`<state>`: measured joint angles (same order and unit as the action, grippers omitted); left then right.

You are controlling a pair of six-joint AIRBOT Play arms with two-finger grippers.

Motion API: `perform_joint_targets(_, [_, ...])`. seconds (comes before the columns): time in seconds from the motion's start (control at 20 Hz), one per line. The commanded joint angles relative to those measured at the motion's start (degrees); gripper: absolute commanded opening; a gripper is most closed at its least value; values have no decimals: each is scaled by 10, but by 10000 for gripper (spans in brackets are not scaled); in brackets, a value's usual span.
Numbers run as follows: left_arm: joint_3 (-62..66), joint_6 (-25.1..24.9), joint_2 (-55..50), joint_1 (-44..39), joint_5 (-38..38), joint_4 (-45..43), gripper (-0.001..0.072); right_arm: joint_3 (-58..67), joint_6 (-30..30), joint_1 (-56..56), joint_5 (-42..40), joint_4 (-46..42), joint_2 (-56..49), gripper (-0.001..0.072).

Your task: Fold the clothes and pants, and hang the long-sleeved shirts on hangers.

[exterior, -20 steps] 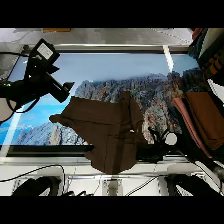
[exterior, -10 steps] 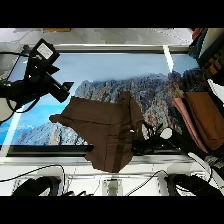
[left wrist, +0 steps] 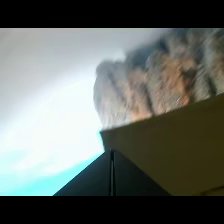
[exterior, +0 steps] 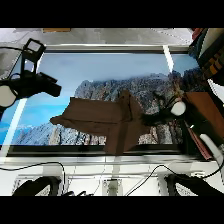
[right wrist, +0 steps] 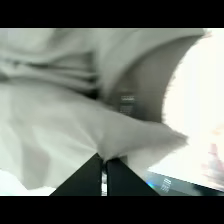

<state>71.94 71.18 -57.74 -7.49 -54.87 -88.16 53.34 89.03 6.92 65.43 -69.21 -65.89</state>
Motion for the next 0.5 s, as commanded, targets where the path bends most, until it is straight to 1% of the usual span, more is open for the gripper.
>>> perform_joint_targets(0.0, [0,35,-36,103,-104,36,22,55,-93,-111,161,-49,0,10])
perform_joint_targets(0.05, [-6,31,-45,131,-123,67,22,52,-137,-138,218,-55,-1,10])
perform_joint_targets(0.1, [-18,24,-51,155,-134,99,22,44,-165,-159,257,-60,-1,9])
perform_joint_targets(0.15, [-34,16,-56,175,-142,133,23,32,-183,-177,283,-61,-1,10])
perform_joint_targets(0.2, [-57,15,-60,193,-148,165,58,17,-184,-189,286,-61,-1,10])
perform_joint_targets(0.25, [-81,15,-64,205,-150,190,231,2,-184,-196,277,-60,-1,11])
perform_joint_targets(0.3, [-109,15,-69,213,-153,213,355,-14,-184,-196,262,-60,-1,11])
perform_joint_targets(0.45, [-188,14,-85,214,-163,236,358,-54,-183,-196,210,-41,-1,11])
